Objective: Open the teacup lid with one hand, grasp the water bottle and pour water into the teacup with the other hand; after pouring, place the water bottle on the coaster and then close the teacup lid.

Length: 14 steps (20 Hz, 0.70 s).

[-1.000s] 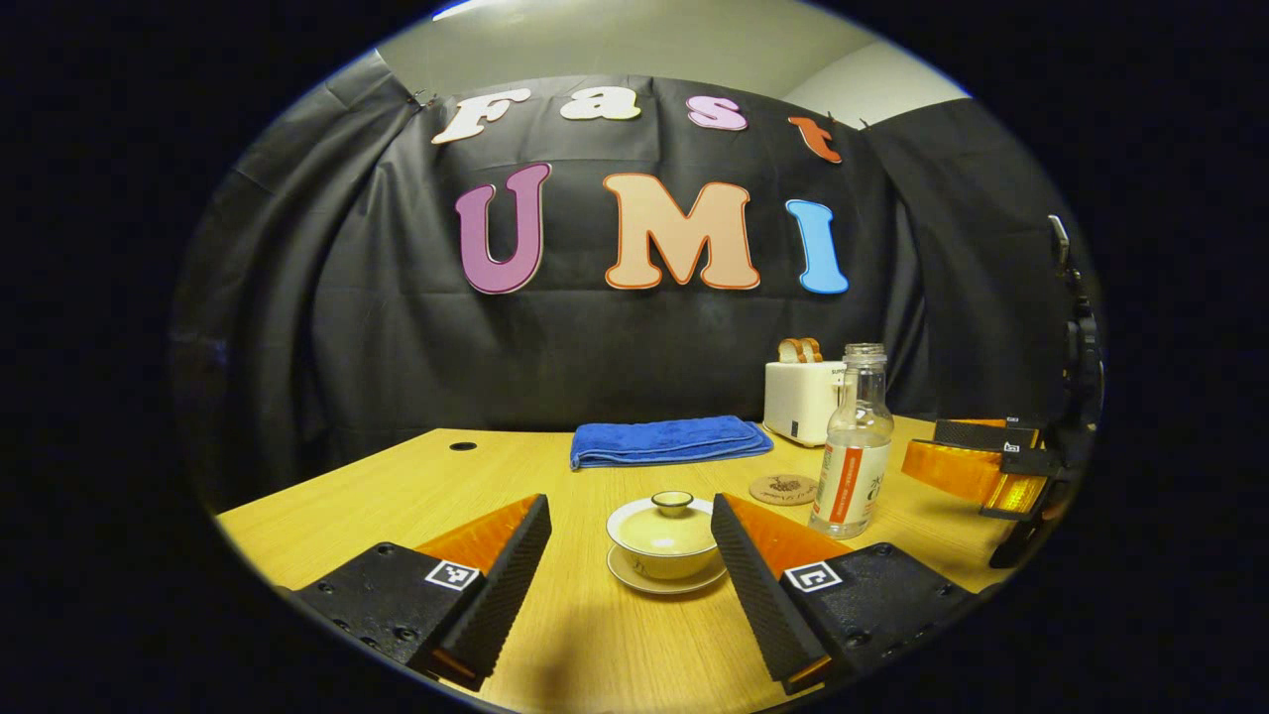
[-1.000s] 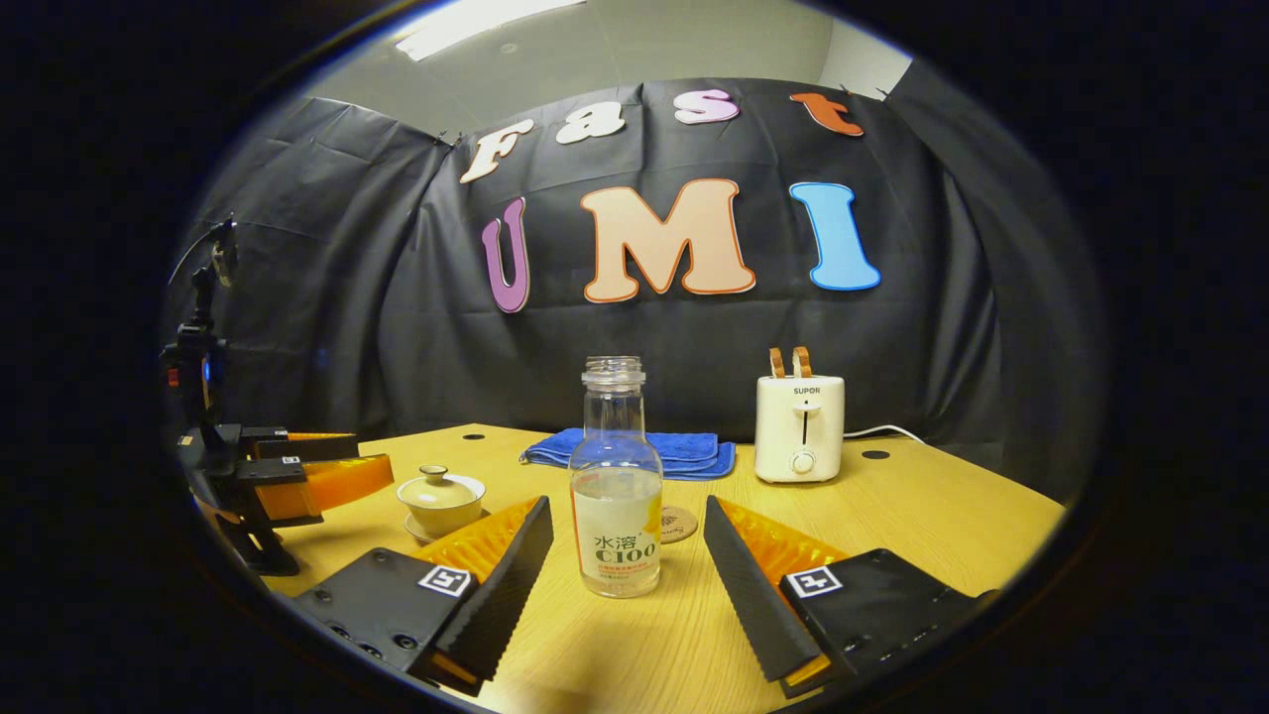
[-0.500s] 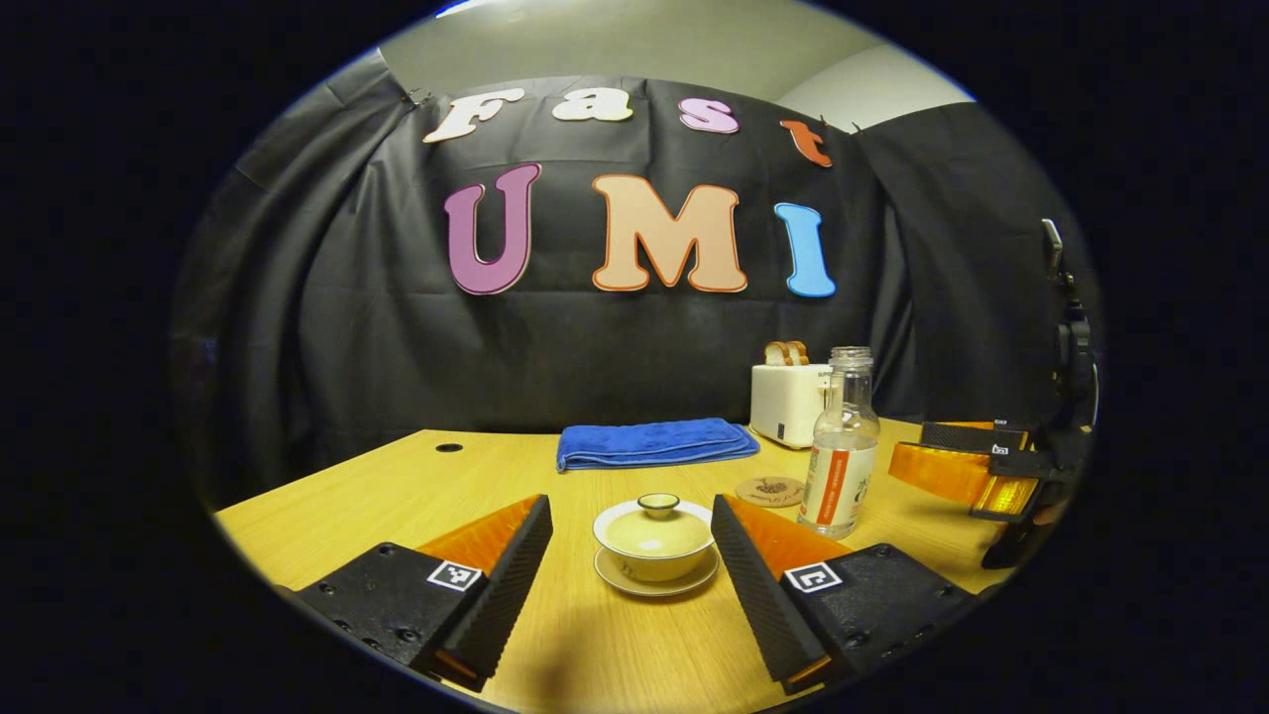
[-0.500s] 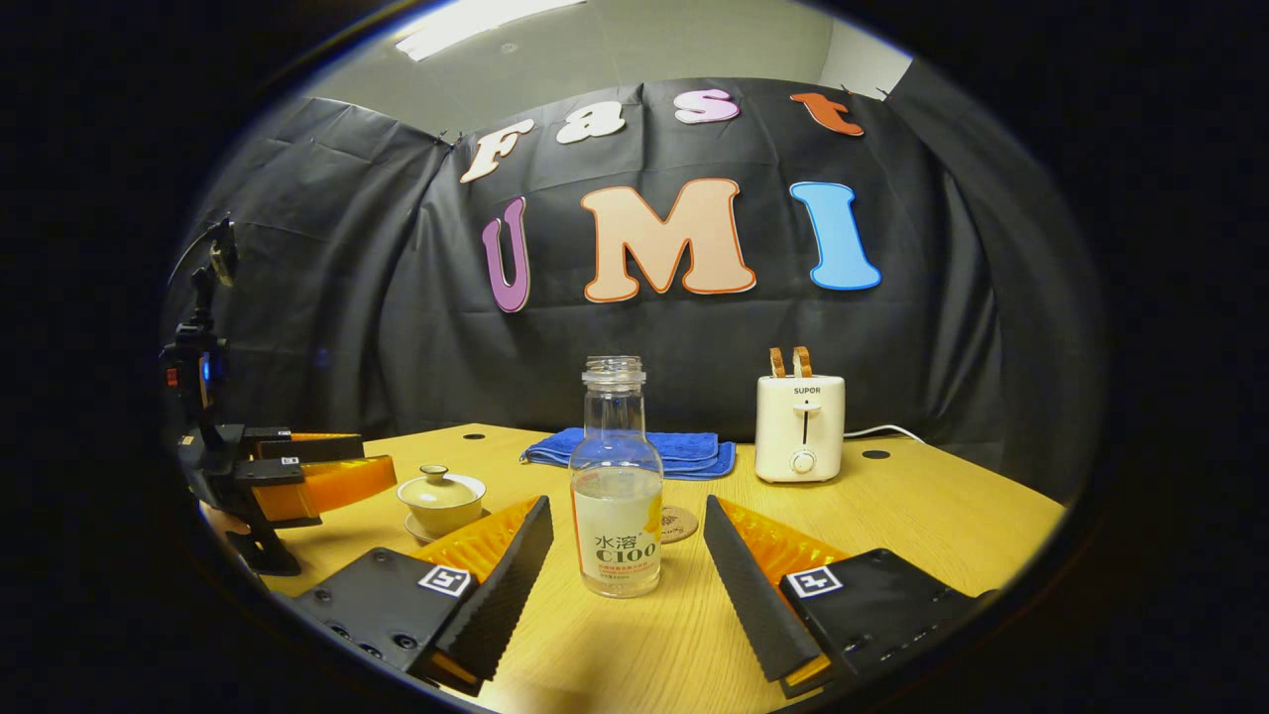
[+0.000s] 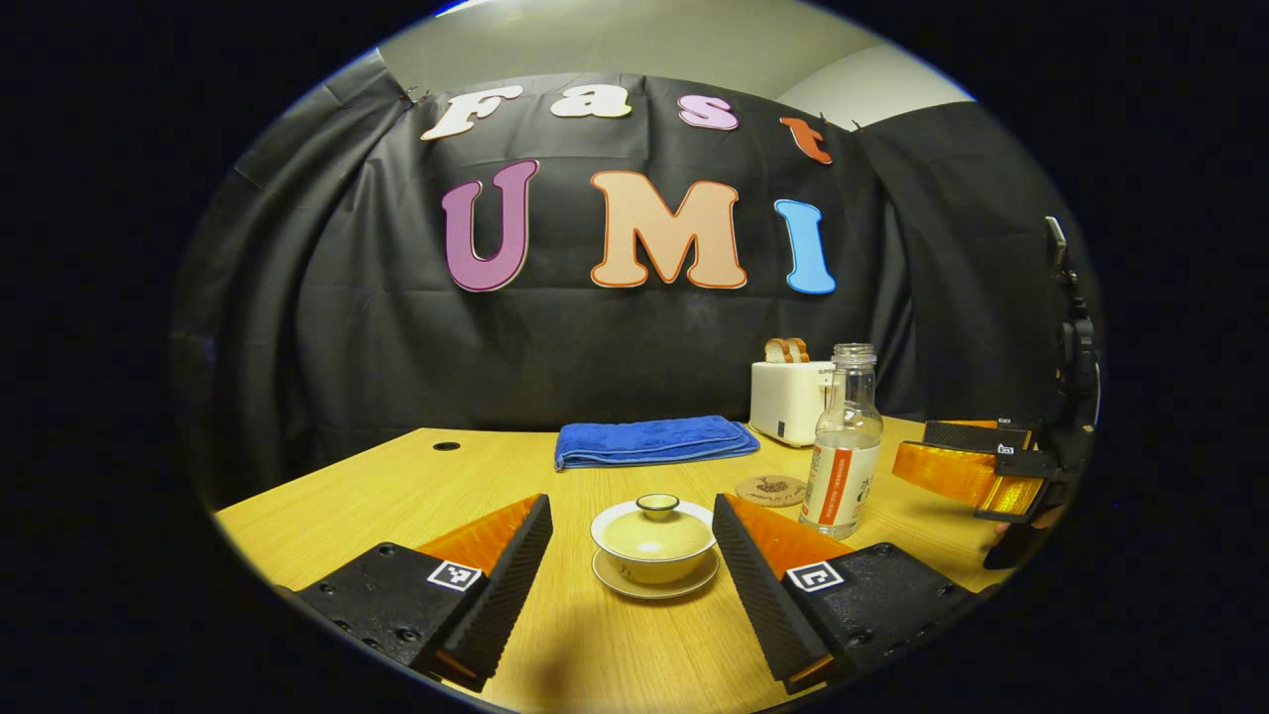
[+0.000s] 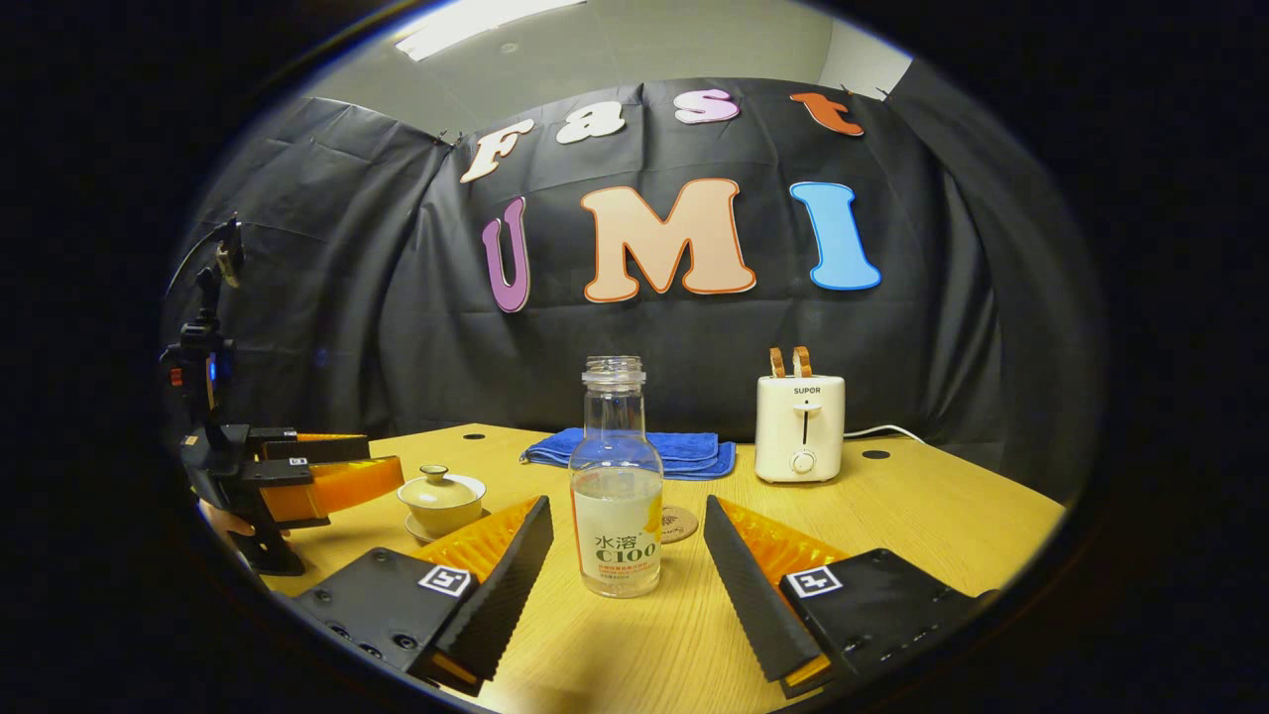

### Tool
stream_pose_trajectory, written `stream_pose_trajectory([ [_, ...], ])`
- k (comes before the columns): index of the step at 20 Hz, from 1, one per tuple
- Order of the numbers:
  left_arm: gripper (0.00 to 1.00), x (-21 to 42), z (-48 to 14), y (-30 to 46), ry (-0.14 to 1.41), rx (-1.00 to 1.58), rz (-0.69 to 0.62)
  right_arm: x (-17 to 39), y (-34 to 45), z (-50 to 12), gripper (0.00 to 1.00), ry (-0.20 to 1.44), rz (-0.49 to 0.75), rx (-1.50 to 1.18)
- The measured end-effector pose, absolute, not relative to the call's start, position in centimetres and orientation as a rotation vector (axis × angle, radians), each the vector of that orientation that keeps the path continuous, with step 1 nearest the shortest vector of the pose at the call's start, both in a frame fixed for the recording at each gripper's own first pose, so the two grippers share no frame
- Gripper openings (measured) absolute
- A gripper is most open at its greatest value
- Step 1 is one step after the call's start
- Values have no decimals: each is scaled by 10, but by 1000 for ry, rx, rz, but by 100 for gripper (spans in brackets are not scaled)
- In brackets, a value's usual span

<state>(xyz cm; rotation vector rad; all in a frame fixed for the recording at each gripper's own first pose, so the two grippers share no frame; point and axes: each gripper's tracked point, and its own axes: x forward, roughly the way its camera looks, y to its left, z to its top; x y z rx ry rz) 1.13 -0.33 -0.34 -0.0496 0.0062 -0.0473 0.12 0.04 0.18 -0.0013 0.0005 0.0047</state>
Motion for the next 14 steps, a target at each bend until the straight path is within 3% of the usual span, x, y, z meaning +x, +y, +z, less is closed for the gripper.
stream_pose_trajectory([
  [14,94,56,-28,-8,157,-29,-65,0,2,1,98,1,16,-1],
])
